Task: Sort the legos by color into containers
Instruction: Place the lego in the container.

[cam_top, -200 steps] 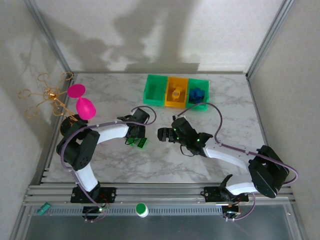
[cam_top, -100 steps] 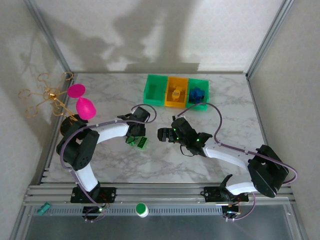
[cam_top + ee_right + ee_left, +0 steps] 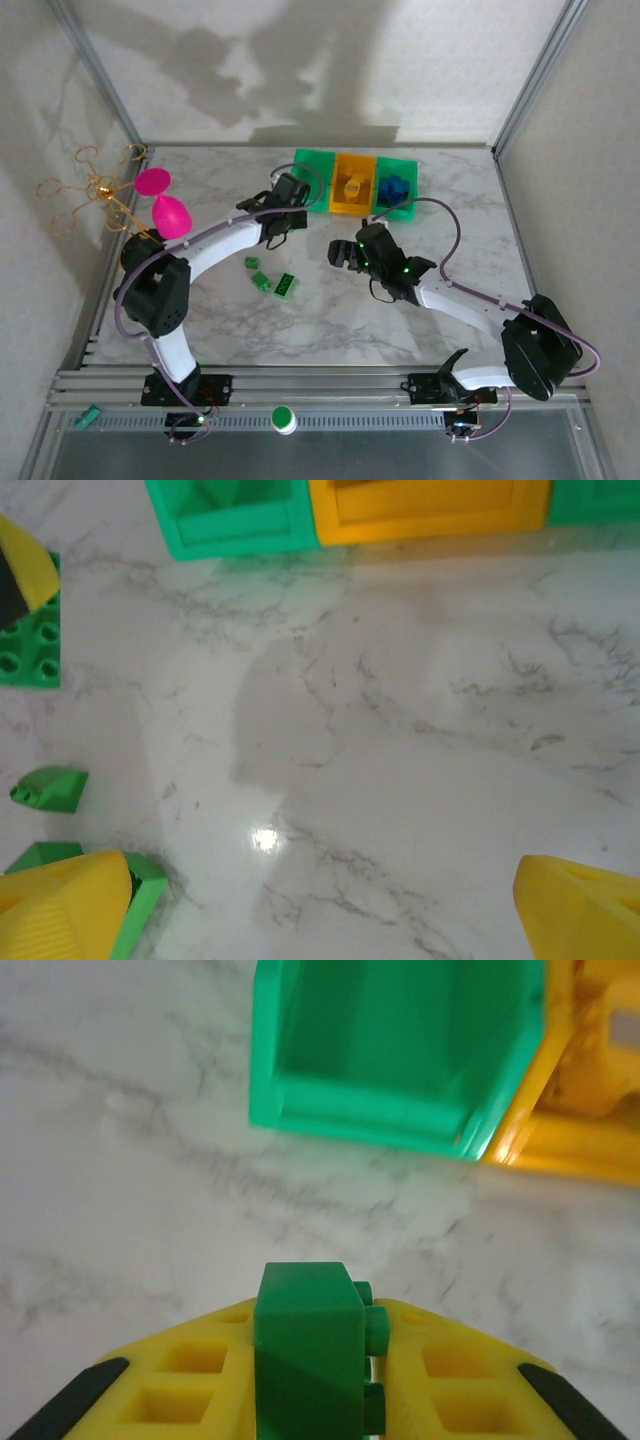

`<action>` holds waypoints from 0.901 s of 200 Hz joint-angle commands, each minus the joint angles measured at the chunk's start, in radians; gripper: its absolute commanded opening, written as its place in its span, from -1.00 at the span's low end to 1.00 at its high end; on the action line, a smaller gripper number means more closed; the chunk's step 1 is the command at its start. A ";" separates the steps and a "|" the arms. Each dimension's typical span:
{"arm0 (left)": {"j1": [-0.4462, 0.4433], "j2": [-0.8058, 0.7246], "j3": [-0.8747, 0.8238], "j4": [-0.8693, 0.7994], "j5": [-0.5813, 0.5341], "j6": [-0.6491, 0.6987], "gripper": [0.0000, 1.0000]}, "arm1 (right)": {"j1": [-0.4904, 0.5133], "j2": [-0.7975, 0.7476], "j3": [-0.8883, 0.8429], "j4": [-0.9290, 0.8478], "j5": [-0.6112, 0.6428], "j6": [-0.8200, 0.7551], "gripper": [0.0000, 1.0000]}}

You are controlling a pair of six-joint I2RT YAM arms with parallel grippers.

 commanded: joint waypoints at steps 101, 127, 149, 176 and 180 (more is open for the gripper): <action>0.072 0.386 0.375 0.171 -0.032 -0.003 -0.72 | -0.102 0.002 0.067 0.026 -0.044 -0.050 0.97; 0.076 0.457 0.453 0.150 -0.009 0.007 -0.71 | -0.106 0.005 0.056 0.026 -0.043 -0.046 0.97; 0.077 0.530 0.534 0.099 -0.012 0.022 -0.71 | -0.107 0.005 0.052 0.020 -0.042 -0.045 0.97; 0.079 0.600 0.613 0.060 -0.017 0.040 -0.71 | -0.109 0.003 0.053 0.009 -0.036 -0.049 0.97; 0.079 0.608 0.620 0.055 -0.013 0.042 -0.71 | -0.109 0.004 0.054 0.006 -0.033 -0.049 0.97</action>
